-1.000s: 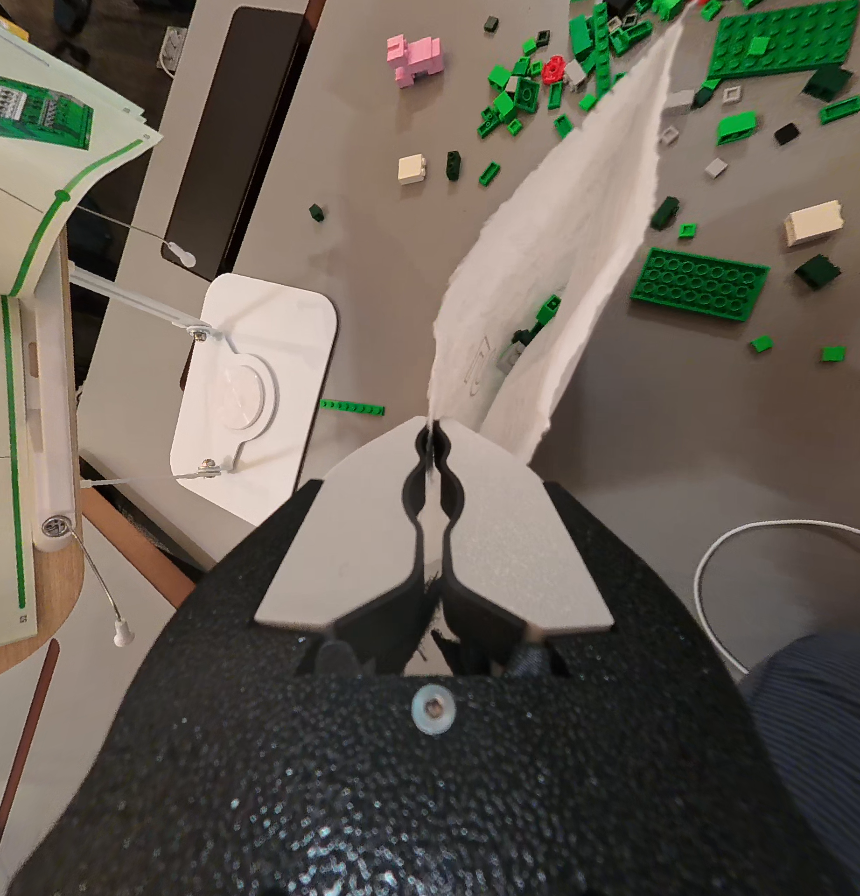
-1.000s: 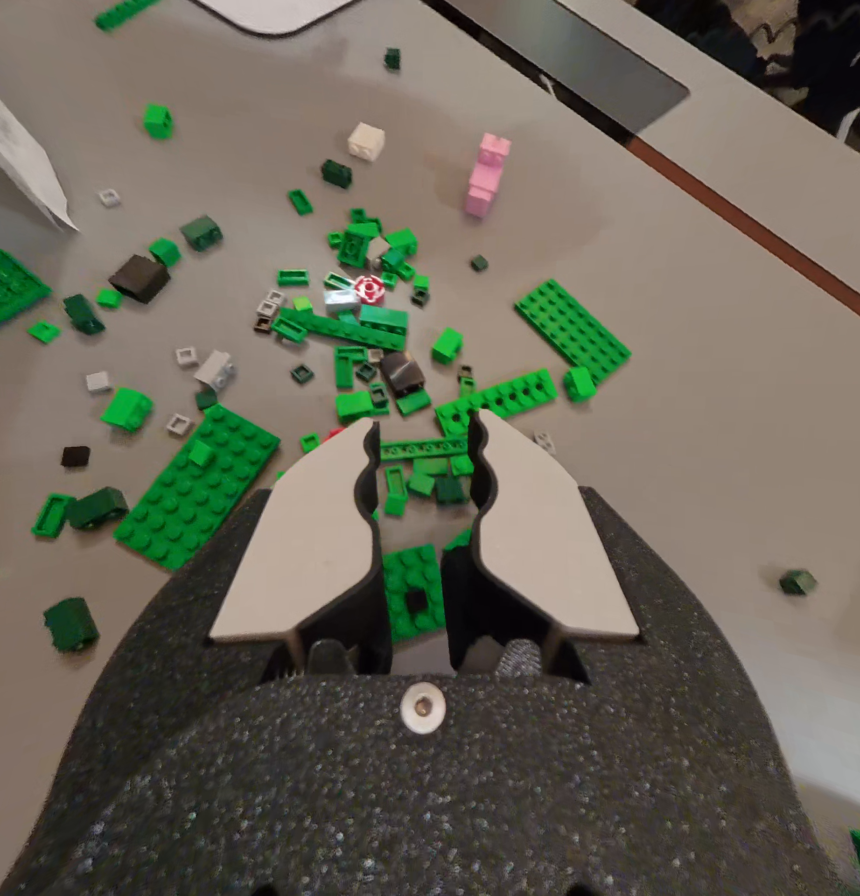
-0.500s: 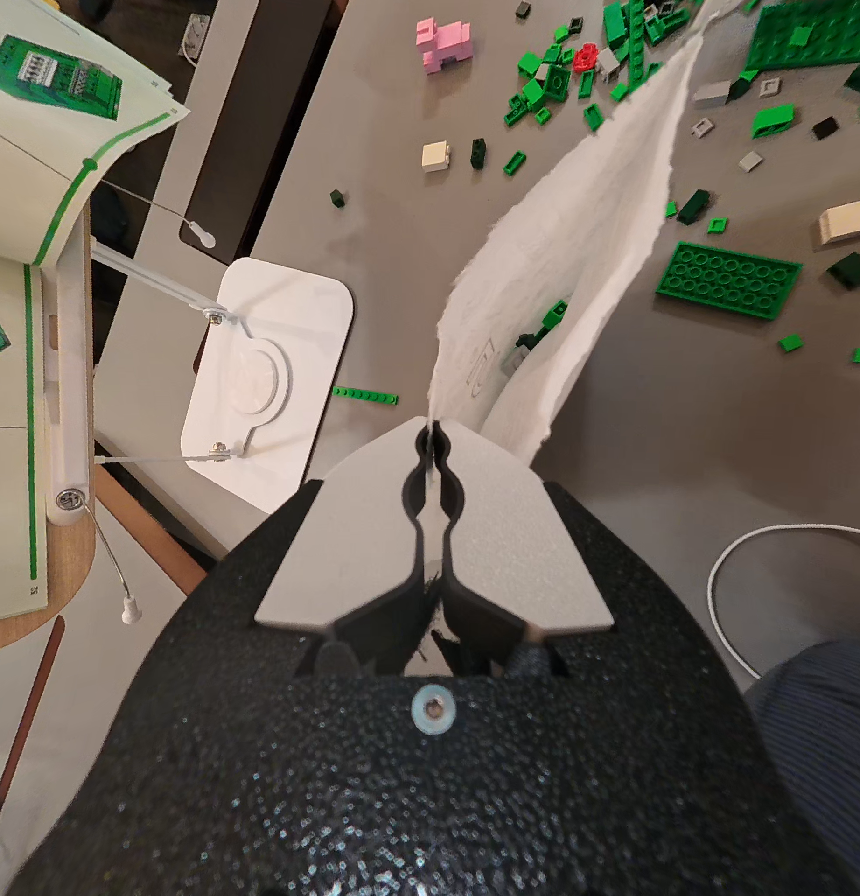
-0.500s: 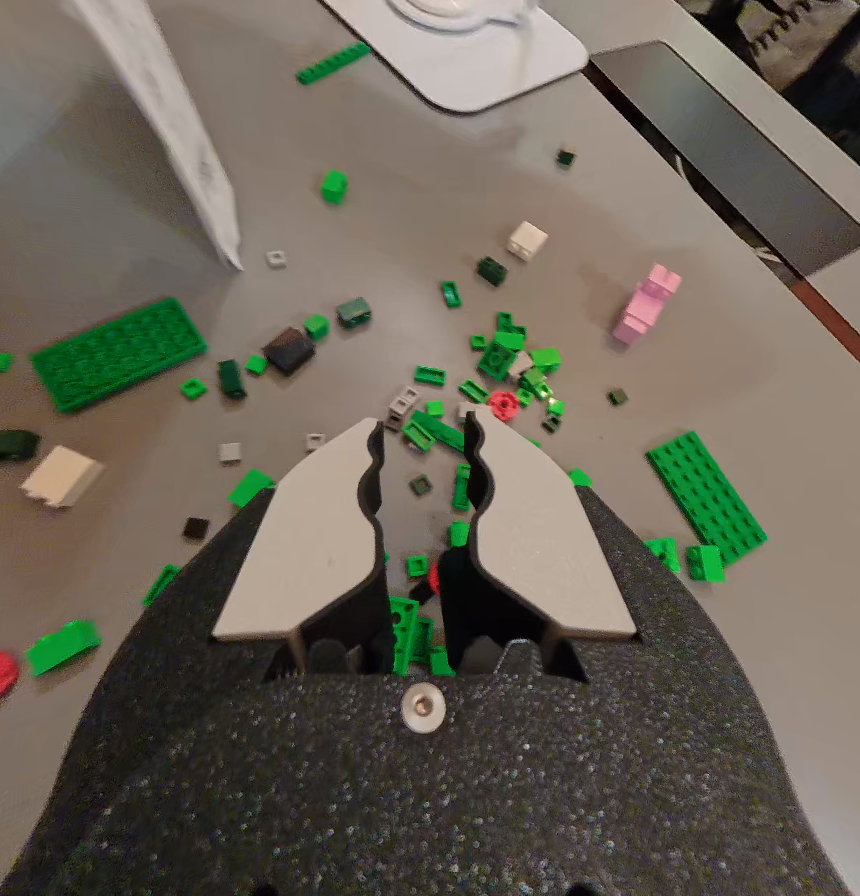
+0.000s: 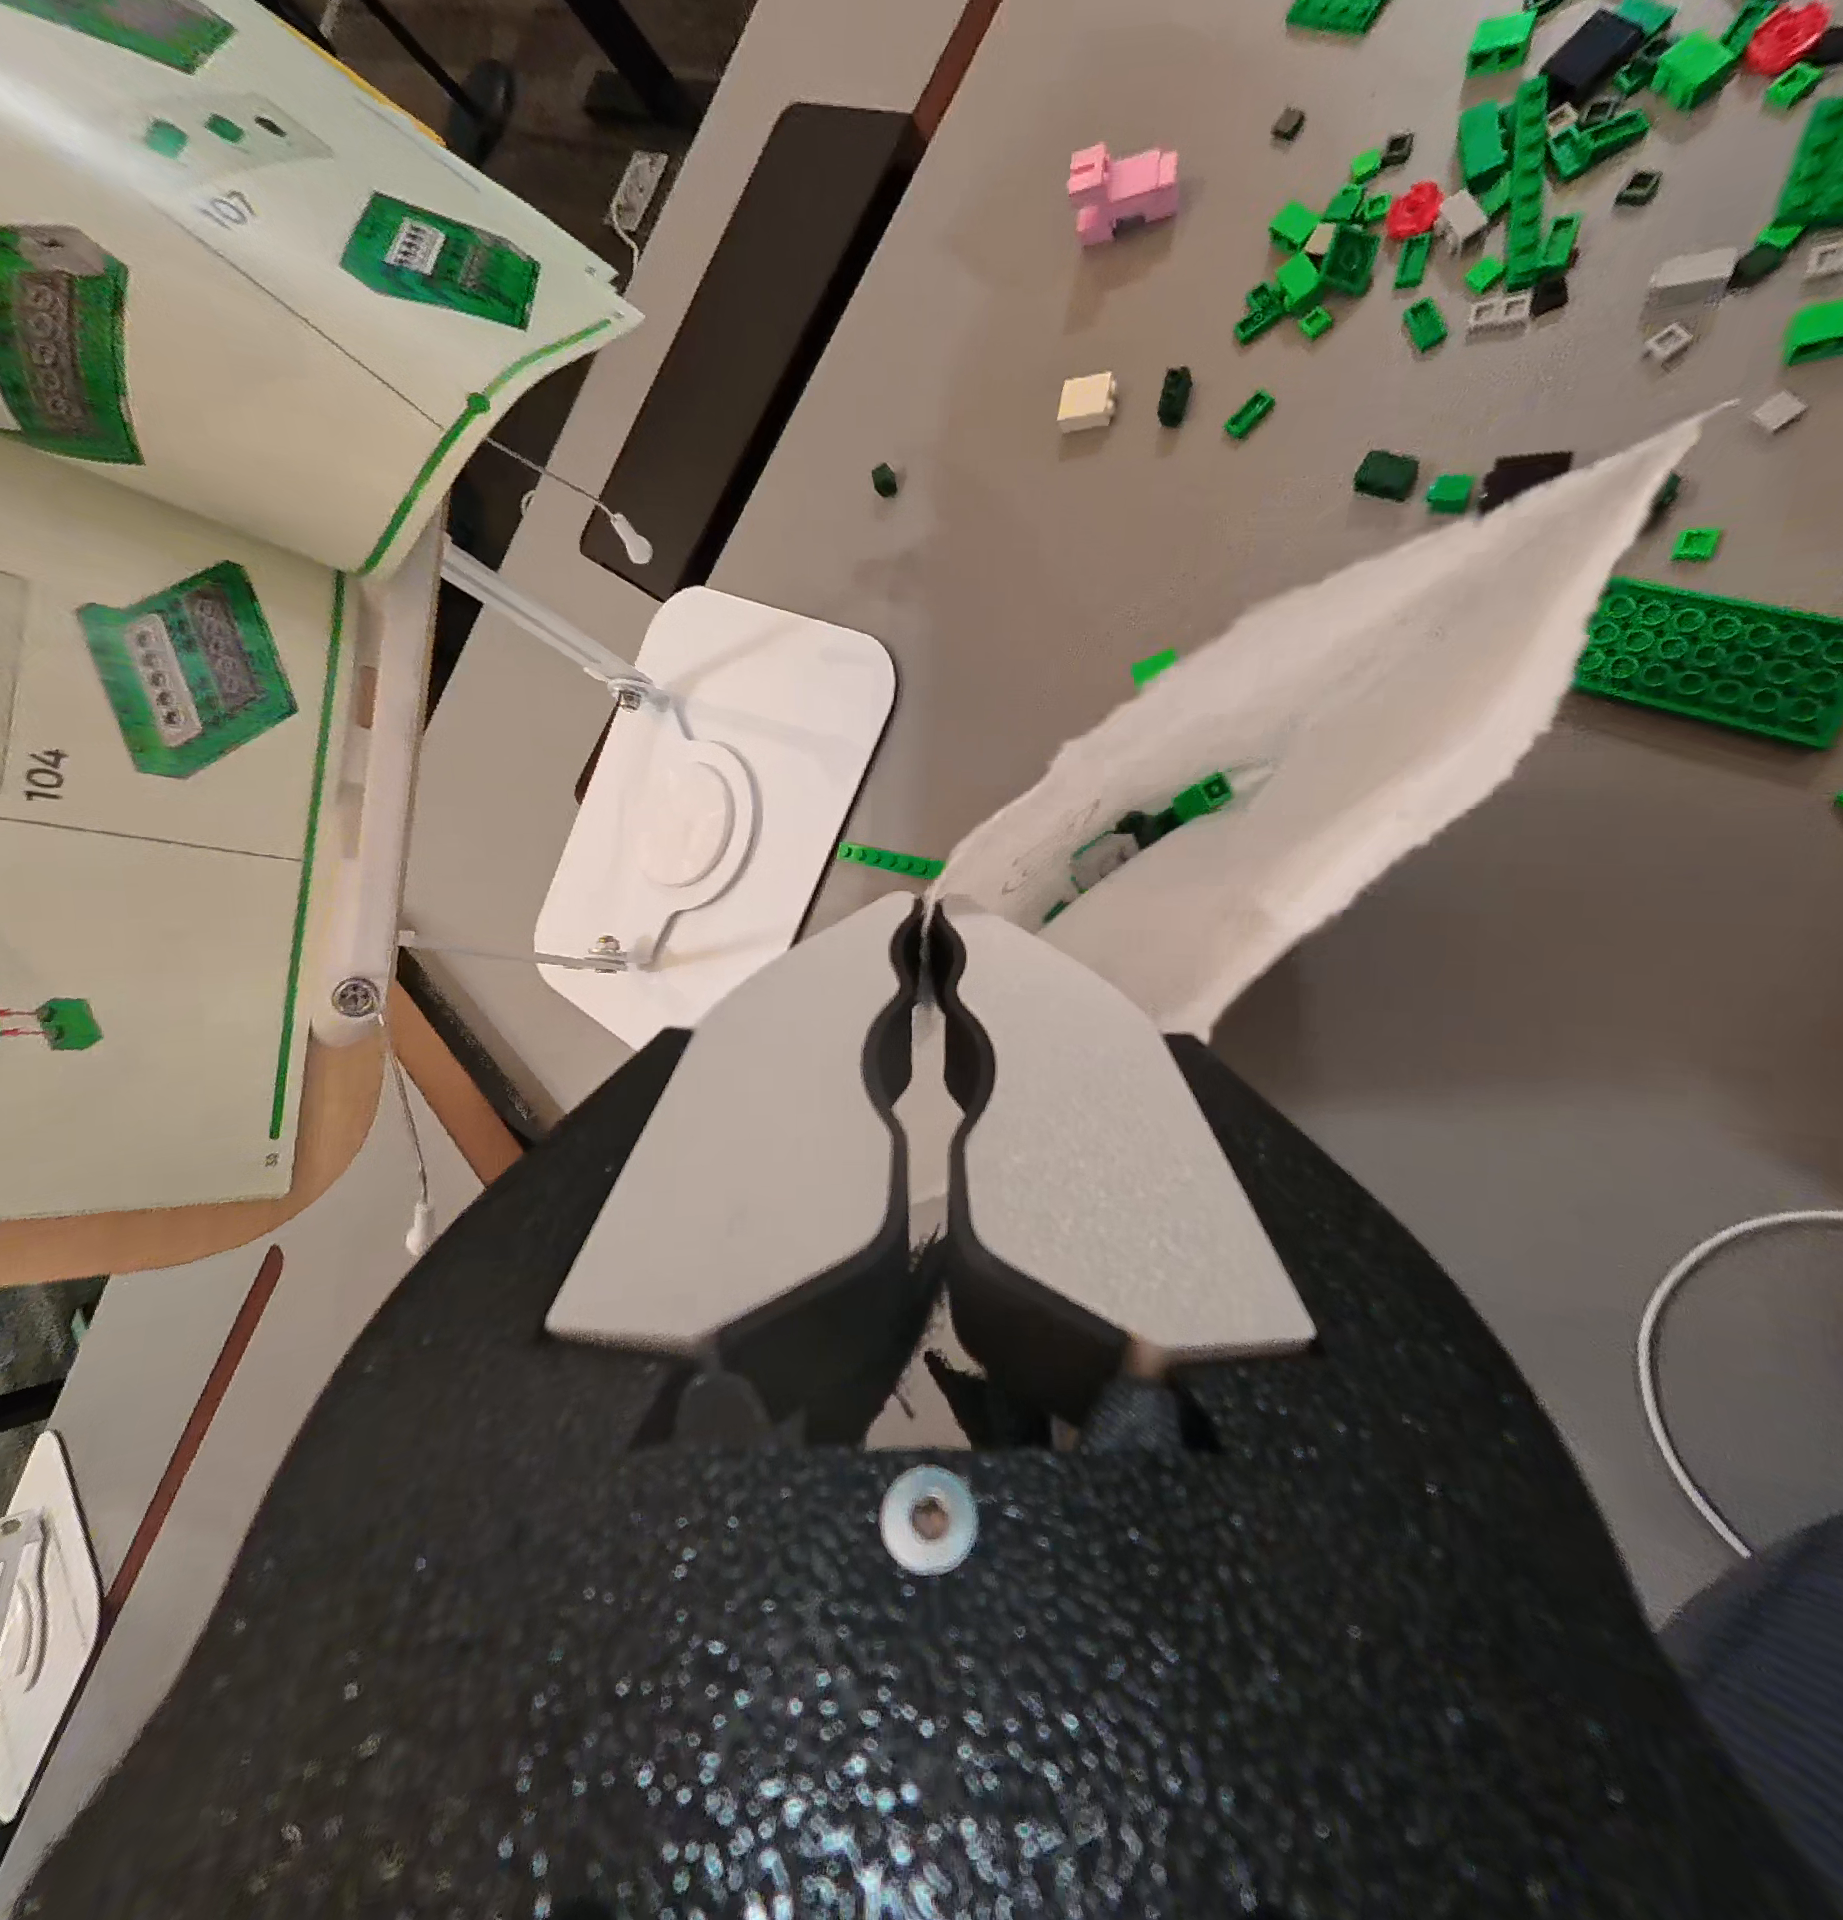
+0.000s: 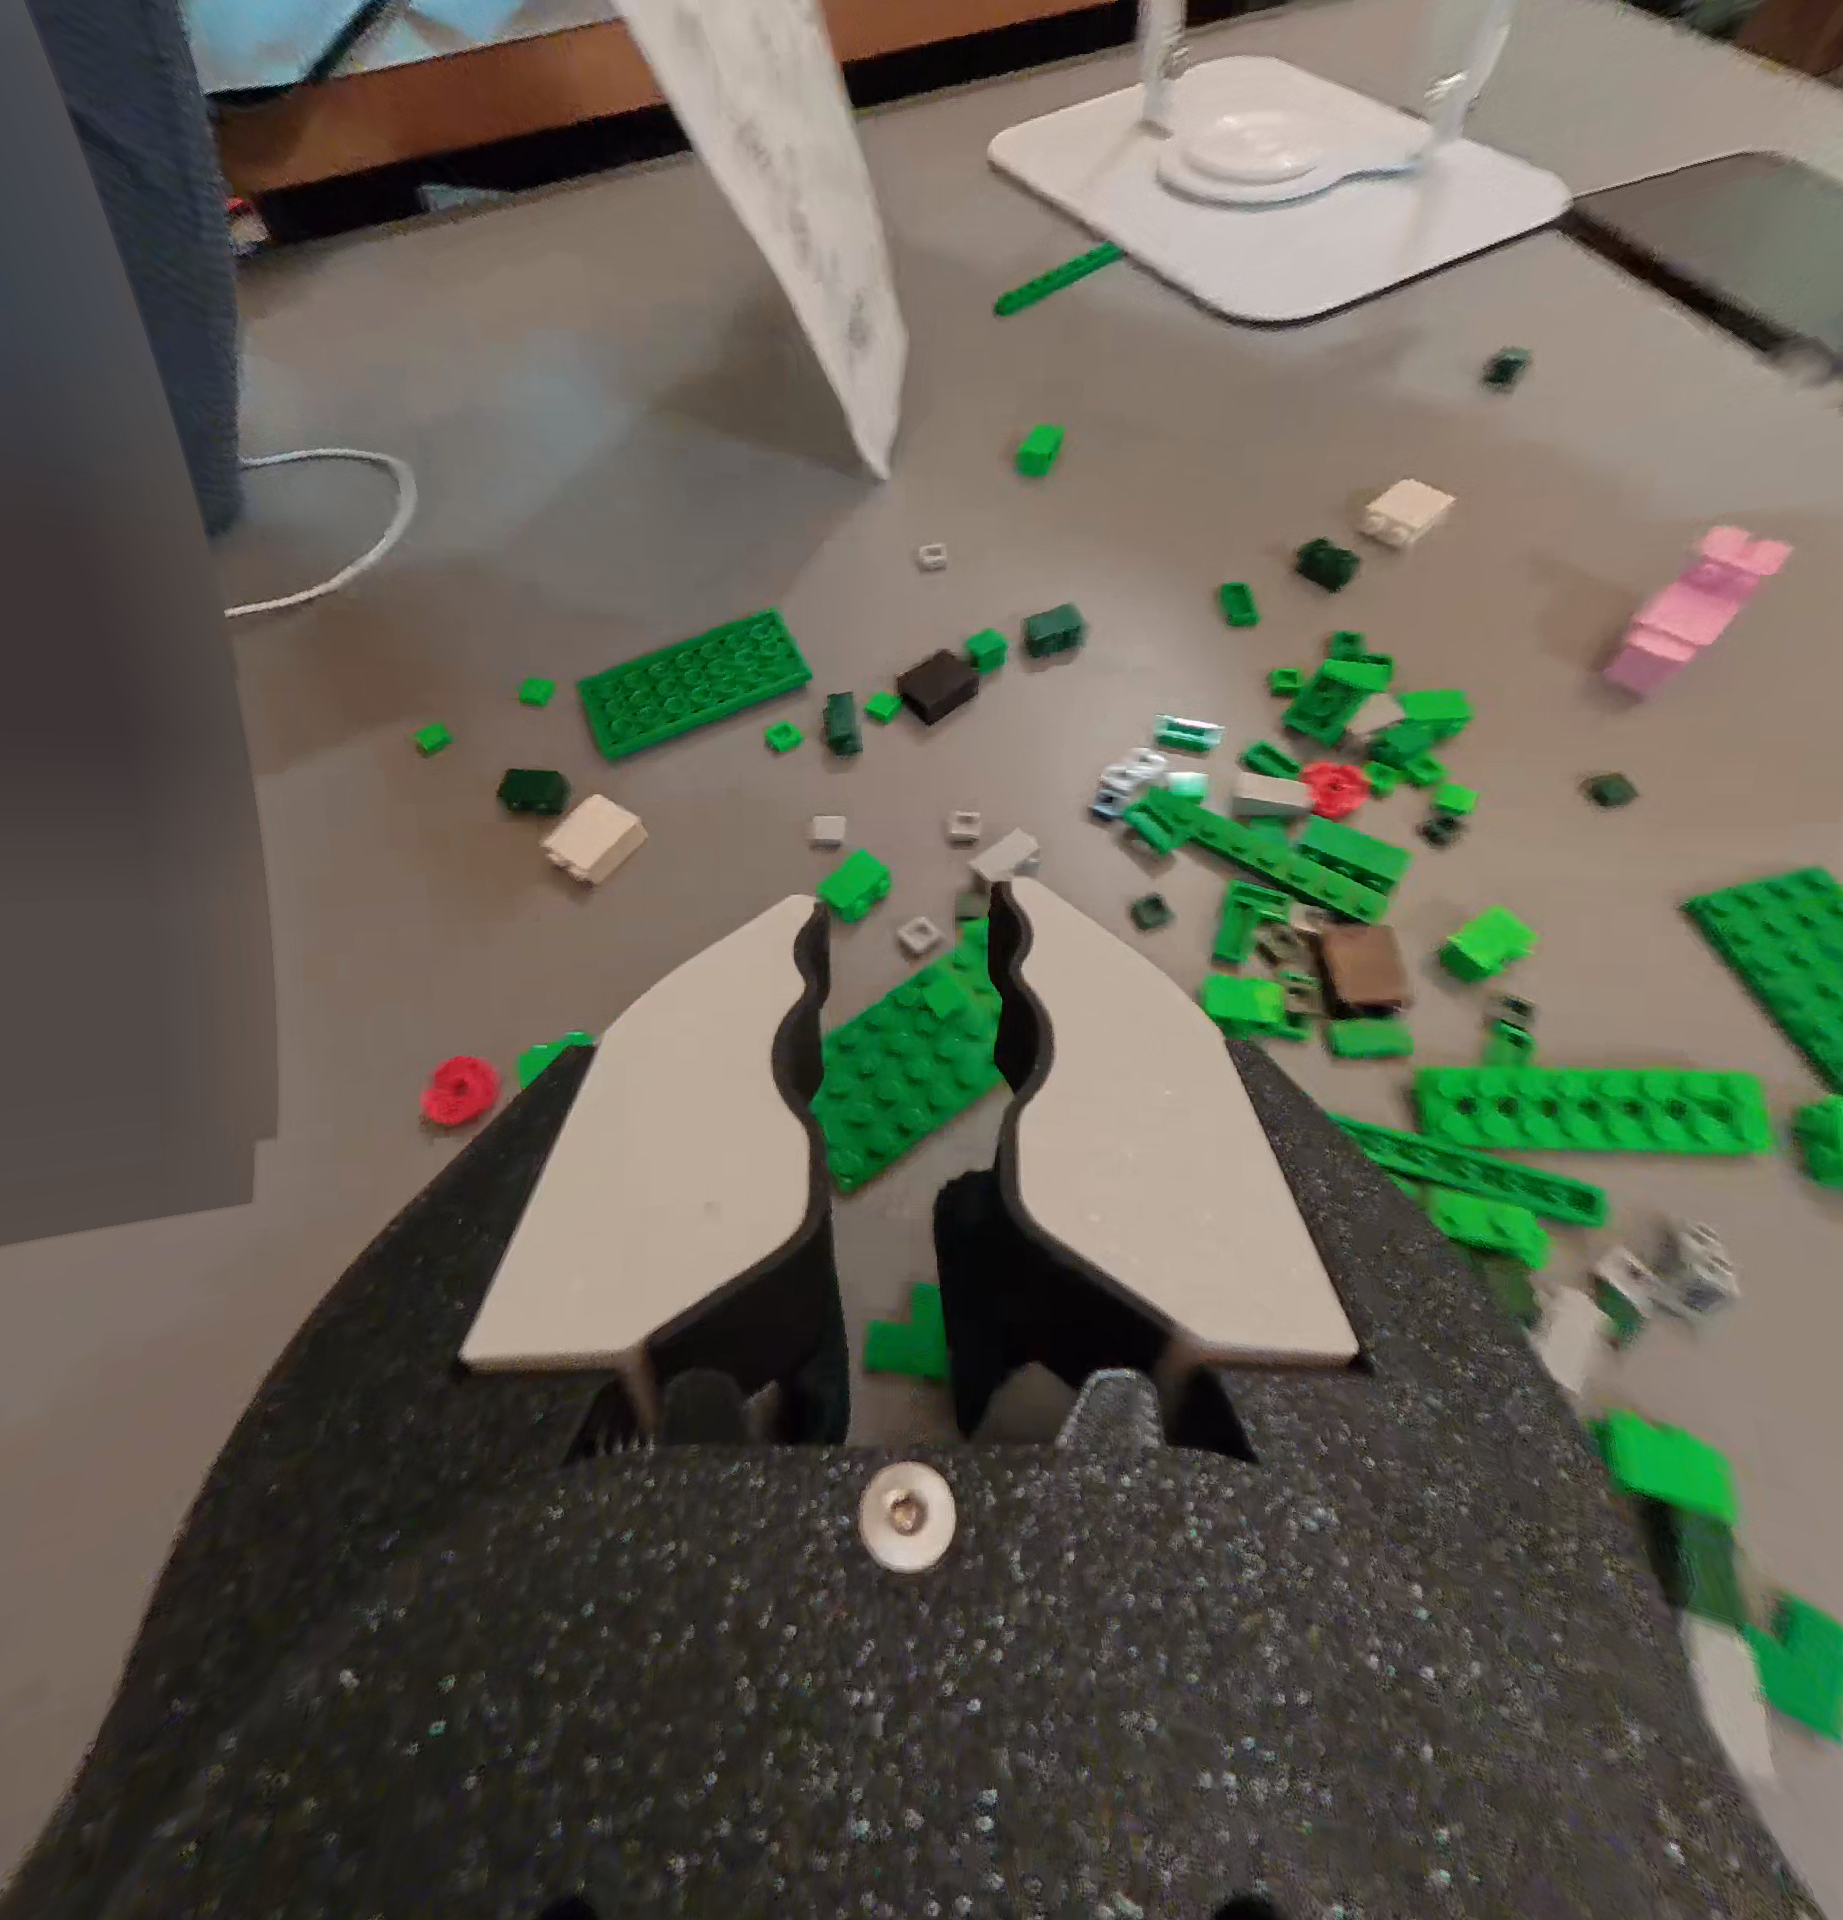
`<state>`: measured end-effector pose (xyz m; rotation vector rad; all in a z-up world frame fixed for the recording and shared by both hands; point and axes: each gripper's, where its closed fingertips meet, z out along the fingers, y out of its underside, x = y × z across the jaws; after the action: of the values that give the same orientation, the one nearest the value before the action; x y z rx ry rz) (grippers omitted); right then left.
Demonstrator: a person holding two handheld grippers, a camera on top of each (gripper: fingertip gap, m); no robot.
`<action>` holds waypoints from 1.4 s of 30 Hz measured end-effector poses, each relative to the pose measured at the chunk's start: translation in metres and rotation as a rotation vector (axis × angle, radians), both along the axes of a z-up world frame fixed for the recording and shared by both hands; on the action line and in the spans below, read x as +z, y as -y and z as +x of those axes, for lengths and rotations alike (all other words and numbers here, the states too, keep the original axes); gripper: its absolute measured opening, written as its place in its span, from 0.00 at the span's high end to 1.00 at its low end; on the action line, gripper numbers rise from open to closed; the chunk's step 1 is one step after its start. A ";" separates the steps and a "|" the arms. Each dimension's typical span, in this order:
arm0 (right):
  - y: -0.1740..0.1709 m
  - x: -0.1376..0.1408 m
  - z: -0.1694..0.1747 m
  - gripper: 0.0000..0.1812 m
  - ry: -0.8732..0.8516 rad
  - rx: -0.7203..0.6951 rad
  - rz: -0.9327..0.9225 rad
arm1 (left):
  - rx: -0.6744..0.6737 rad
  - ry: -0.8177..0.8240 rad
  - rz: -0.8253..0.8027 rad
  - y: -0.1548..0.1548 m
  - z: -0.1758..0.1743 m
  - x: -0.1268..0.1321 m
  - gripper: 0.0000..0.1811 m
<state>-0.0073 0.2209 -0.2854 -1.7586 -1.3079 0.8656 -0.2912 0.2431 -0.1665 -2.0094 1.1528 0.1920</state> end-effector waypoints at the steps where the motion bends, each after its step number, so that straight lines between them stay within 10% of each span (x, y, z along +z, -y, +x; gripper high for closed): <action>1: -0.010 0.002 0.009 0.84 0.007 -0.064 0.037 | 0.006 -0.001 -0.006 0.001 -0.001 -0.001 1.00; 10: -0.071 0.005 0.162 0.86 0.165 -0.747 0.198 | 0.034 -0.001 -0.070 0.002 -0.006 -0.010 1.00; 19: -0.065 -0.033 0.180 0.86 0.286 -0.758 0.126 | 0.033 -0.024 -0.093 0.001 -0.004 -0.016 1.00; 42: -0.056 -0.028 0.150 0.87 0.151 -0.641 0.080 | 0.061 -0.055 -0.132 0.000 -0.008 -0.024 1.00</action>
<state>0.1425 0.2773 -0.3137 -2.0290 -0.7631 0.3188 -0.2994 0.2436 -0.1904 -2.1692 1.1653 0.2077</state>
